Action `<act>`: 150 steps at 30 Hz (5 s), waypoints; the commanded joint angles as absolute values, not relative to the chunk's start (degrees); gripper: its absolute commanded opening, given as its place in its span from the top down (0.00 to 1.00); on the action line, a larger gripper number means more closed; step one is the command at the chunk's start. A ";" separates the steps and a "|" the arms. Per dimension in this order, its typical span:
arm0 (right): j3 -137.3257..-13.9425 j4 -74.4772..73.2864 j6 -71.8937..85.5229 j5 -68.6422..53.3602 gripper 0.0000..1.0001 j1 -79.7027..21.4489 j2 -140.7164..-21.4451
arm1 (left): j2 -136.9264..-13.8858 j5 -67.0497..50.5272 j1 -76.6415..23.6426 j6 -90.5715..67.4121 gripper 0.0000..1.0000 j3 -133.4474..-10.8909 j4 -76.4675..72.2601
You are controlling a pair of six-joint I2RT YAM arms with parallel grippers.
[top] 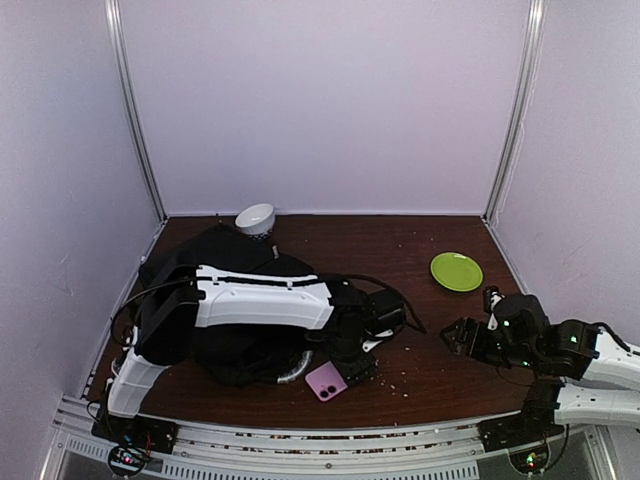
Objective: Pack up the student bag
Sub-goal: Pick up the personal item from the center of the board.
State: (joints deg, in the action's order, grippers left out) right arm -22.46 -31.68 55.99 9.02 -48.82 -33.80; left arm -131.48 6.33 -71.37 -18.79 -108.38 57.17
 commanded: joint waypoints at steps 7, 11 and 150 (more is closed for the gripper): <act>-21.31 -27.91 57.53 6.65 0.11 -48.63 -34.71 | -123.65 6.42 -70.87 -21.27 0.54 -109.64 56.45; -19.45 -23.36 58.76 3.41 0.11 -48.61 -34.86 | -121.42 4.88 -70.26 -22.41 0.55 -108.87 54.81; -31.43 91.13 -101.27 56.78 1.00 -97.66 -90.27 | -87.82 -31.67 -61.08 -63.06 0.51 -71.06 0.13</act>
